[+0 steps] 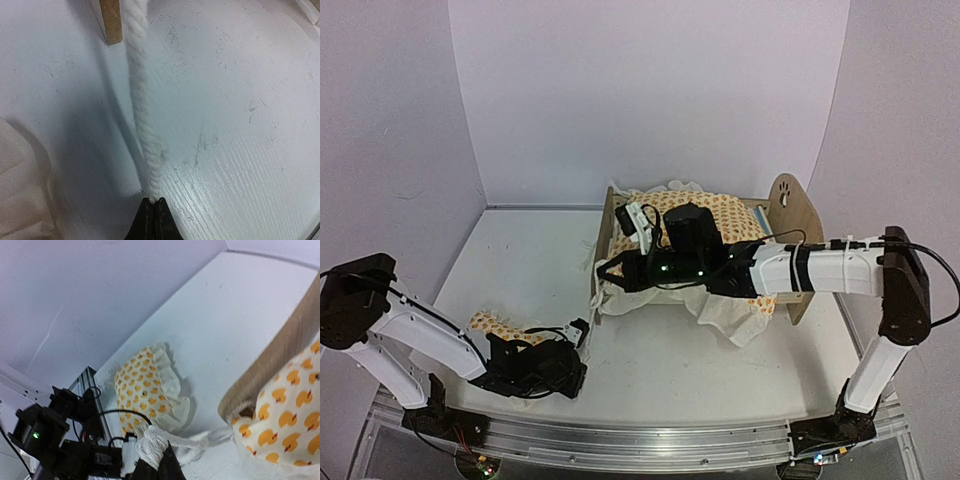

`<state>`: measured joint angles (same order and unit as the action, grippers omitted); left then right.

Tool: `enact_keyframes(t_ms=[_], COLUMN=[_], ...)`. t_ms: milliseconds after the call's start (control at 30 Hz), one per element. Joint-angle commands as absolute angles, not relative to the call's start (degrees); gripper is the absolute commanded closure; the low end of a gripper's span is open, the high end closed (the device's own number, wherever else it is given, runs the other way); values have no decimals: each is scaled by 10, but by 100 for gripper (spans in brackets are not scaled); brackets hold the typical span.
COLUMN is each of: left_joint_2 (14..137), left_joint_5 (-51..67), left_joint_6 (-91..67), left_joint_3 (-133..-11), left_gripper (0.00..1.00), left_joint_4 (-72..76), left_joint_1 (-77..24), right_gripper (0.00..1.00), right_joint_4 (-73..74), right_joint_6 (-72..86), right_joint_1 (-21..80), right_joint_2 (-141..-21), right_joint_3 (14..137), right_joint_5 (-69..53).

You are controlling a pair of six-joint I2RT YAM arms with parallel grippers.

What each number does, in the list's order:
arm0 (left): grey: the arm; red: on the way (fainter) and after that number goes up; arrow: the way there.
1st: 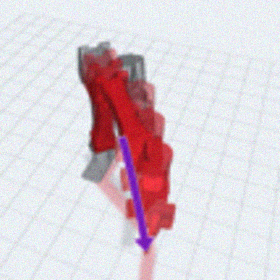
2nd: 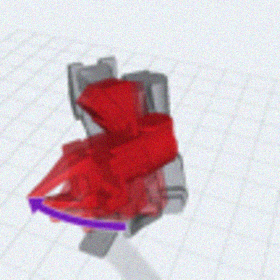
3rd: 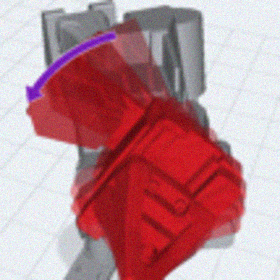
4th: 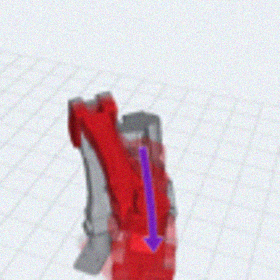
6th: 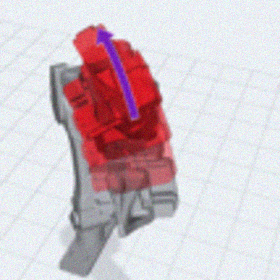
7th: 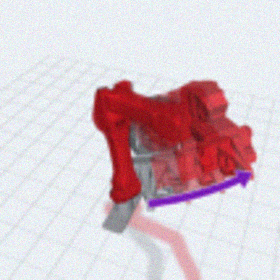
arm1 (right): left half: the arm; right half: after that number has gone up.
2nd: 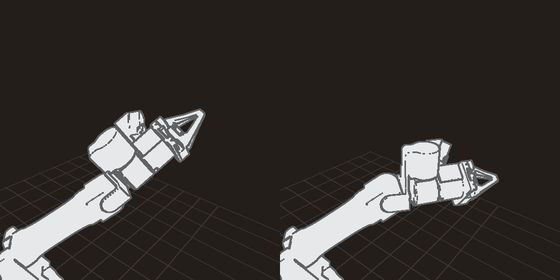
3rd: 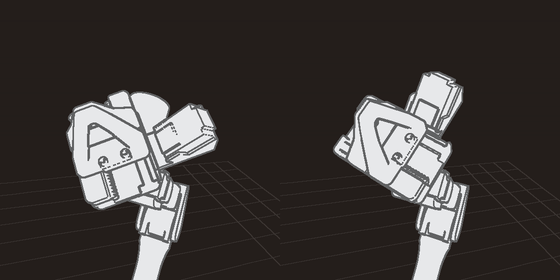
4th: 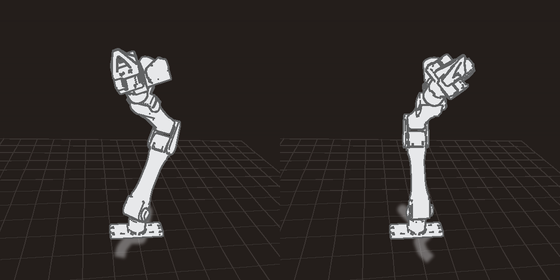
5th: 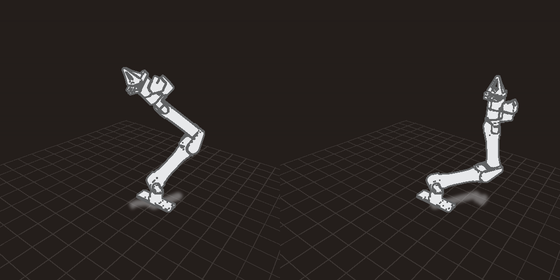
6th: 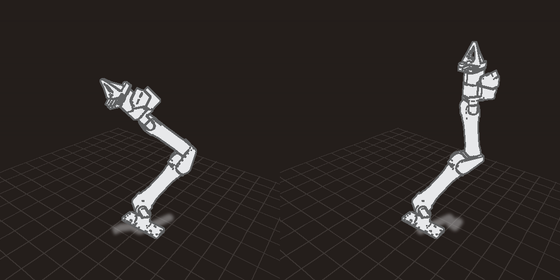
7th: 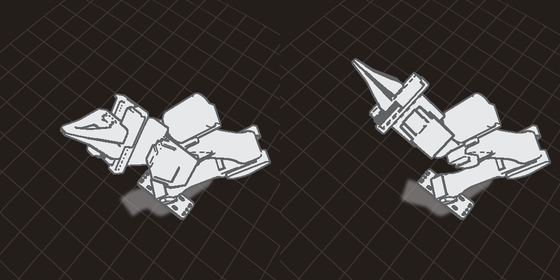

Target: Set up the pet bed

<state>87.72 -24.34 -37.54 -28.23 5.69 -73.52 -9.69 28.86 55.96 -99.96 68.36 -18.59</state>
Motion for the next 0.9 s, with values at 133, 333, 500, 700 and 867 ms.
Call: enact_keyframes(t_ms=[133,333,500,700,867], left_joint_2=[863,897,931,963,955], left_joint_5=[-246,-199,-173,-121,-90], left_joint_6=[-402,-416,-439,-471,-519], left_joint_3=[-282,-310,-308,-303,-273], left_gripper=[100,100,100,100,100], left_joint_4=[21,-27,-25,-23,-20], left_joint_1=[-761,-785,-798,-810,-812], right_gripper=[100,100,100,100,100], right_joint_4=[-127,-127,-127,-127,-138], right_joint_6=[262,216,183,145,151], right_joint_1=[556,551,550,548,521], right_joint_2=[-994,-988,-986,-987,-1020], right_joint_3=[791,837,876,920,953], right_joint_5=[-119,-92,-75,-50,-47])
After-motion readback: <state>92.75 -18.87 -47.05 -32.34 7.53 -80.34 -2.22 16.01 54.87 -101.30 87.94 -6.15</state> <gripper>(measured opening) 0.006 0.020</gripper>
